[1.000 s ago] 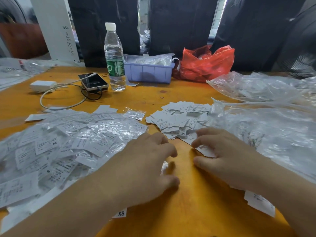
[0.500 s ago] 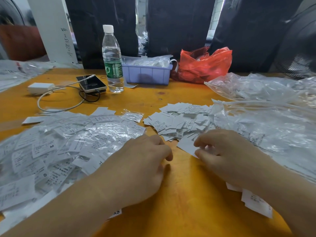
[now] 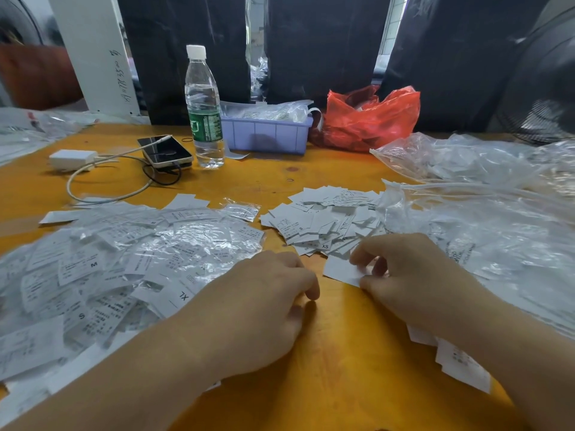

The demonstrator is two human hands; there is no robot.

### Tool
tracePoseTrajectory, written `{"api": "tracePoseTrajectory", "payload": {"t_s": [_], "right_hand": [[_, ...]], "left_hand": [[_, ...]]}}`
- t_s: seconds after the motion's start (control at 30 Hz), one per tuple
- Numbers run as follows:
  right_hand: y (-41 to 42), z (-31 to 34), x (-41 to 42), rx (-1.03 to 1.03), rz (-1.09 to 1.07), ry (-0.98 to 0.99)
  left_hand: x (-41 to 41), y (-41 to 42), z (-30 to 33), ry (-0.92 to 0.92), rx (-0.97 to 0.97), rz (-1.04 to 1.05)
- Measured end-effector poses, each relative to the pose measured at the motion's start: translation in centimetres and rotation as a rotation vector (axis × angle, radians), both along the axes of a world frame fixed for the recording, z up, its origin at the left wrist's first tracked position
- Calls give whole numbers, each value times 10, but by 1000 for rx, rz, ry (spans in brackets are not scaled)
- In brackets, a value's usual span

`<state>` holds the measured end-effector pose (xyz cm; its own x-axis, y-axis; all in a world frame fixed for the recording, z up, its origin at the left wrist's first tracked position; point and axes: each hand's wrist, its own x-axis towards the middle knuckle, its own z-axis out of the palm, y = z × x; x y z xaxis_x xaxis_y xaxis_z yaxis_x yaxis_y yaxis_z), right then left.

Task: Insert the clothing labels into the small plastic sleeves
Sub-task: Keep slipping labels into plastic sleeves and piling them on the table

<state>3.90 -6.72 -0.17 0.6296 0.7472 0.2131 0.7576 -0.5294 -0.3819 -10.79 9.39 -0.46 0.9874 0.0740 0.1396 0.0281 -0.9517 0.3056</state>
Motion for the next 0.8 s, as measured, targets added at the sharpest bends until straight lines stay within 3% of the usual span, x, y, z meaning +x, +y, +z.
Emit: {"api": "tracePoseTrajectory", "payload": {"t_s": [0.1, 0.2, 0.4, 0.47, 0.6, 0.7, 0.8], "right_hand": [[-1, 3, -2, 77, 2, 149], [0, 1, -3, 48, 2, 89], [-2, 5, -8, 239, 114, 170], [-1, 9, -9, 277, 199, 348], [-1, 15, -6, 402, 301, 890], [-2, 17, -6, 416, 312, 1015], [-2, 18, -8, 408, 333, 1014]], "left_hand": [[0, -1, 0, 6, 5, -1], [0, -2, 1, -19, -9, 22], [0, -2, 2, -132, -89, 112], [1, -1, 1, -190, -114, 147], [2, 0, 1, -256, -186, 163], [2, -2, 3, -280, -338, 109], [1, -5, 3, -284, -395, 66]]}}
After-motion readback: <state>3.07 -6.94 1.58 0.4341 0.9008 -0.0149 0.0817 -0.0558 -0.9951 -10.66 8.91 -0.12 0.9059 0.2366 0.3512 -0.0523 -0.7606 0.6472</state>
